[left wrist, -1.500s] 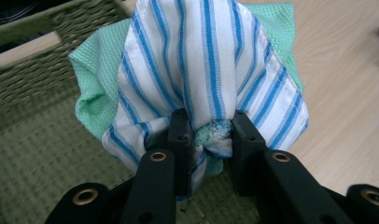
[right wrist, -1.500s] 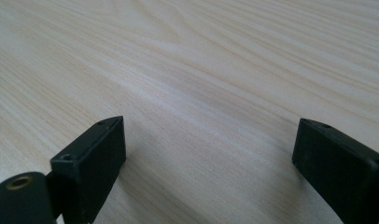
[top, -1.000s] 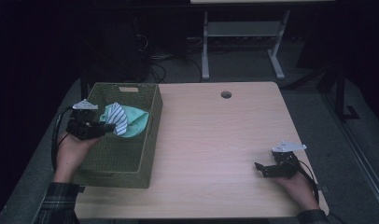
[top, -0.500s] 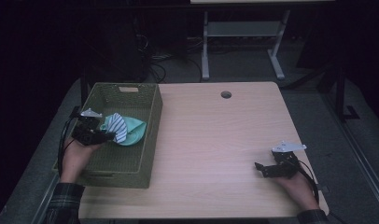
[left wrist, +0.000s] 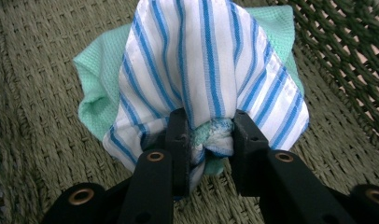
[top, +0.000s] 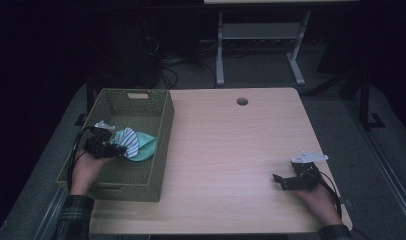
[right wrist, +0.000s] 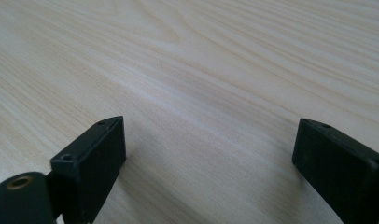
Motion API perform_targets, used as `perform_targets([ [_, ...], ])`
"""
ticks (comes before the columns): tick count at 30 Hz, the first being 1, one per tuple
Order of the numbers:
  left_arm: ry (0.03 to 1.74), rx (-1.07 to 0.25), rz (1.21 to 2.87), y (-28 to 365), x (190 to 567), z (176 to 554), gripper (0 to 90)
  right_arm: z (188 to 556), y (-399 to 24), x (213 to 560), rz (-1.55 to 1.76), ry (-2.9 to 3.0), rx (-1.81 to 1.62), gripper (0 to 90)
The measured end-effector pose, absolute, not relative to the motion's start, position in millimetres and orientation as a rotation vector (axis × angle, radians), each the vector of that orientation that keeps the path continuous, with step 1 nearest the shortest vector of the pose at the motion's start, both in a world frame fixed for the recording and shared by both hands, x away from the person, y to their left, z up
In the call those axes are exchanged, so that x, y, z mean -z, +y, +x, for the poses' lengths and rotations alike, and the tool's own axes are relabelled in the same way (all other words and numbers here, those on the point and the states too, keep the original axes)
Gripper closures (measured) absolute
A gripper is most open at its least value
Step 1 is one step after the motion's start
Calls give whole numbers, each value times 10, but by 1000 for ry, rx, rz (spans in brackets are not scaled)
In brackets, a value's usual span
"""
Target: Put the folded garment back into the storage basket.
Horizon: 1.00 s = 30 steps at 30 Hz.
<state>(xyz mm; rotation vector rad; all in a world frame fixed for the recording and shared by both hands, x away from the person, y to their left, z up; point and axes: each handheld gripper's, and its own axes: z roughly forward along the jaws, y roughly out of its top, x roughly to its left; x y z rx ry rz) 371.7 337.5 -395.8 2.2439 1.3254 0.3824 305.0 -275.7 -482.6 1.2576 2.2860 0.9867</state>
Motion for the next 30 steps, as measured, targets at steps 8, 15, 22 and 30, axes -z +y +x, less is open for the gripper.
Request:
perform_targets([
  [8, 1308, -381, 2224, 3388, 3960, 3713, 517, 3050, -2758, 4826, 1258, 2285, -987, 92],
  [15, 1282, -377, 2171, 3380, 3893, 3695, 365, 3050, -2760, 4826, 1261, 2283, -985, 92],
  [22, 1246, -348, 2107, 3291, 3767, 3665, 221, 3051, -2761, 4826, 1258, 2285, -984, 92],
  [30, 1152, -318, 2081, 2989, 3569, 3636, 195, 3047, -2759, 4826, 1262, 2281, -983, 92],
])
